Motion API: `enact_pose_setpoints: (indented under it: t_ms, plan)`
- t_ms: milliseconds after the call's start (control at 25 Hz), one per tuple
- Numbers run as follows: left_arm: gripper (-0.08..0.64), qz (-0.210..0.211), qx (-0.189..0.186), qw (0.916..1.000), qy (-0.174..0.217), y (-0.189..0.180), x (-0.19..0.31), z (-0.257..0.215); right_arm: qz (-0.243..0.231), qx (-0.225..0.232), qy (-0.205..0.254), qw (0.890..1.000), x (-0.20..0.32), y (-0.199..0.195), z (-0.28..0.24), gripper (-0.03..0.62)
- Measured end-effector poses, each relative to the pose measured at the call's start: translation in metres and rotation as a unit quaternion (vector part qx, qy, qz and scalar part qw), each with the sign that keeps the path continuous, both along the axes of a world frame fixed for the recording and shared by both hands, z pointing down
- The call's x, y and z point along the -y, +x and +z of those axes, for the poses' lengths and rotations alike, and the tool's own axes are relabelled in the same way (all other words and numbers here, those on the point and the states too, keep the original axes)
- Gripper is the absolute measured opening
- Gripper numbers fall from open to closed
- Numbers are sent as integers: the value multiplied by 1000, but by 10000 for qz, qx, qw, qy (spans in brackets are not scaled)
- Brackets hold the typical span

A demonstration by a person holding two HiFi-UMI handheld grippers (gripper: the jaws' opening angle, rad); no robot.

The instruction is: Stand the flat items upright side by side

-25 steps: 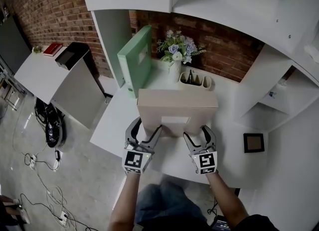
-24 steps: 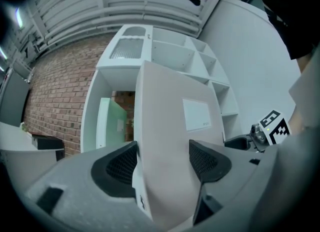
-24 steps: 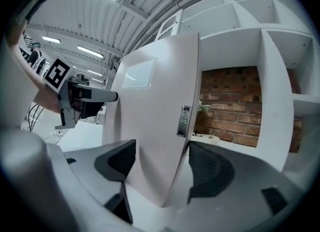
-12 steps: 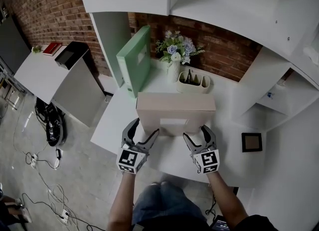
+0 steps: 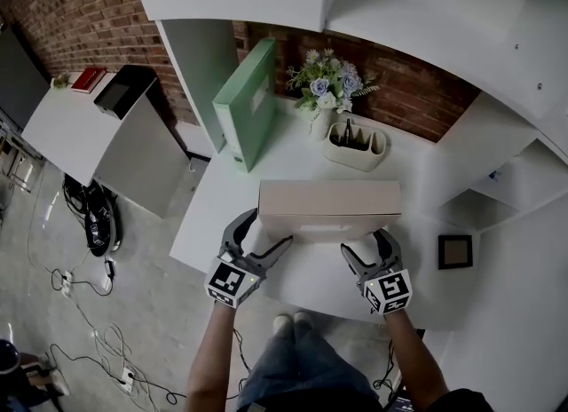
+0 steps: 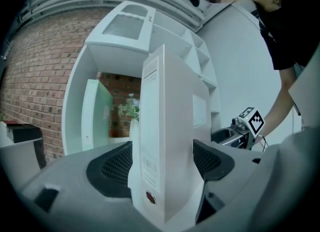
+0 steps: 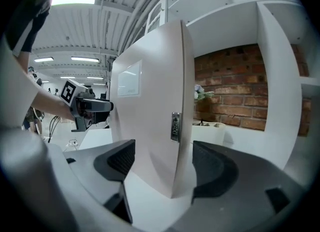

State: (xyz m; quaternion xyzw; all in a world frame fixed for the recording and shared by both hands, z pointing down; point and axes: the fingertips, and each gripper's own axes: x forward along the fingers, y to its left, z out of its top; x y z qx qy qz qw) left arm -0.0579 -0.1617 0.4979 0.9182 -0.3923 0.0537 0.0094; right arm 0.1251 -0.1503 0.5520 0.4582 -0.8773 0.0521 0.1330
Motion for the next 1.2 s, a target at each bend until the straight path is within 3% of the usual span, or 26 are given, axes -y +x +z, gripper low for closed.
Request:
enact_pose_setpoints:
  t_ms: [240, 560, 920, 1200]
  plan:
    - [348, 994, 109, 9950, -78, 10, 12, 0, 28, 62, -277, 9996, 3, -1, 0, 342]
    - [350, 2117, 196, 9770, -165, 34, 14, -4, 90, 87, -461, 9989, 8, -8, 1, 342]
    - [348, 2364, 186, 9713, -199, 46, 13, -6, 16, 15, -514, 9987, 8, -8, 1, 347]
    - [347, 2265, 249, 9737, -8, 50, 11, -6, 46, -70, -556, 9984, 4, -1, 3, 351]
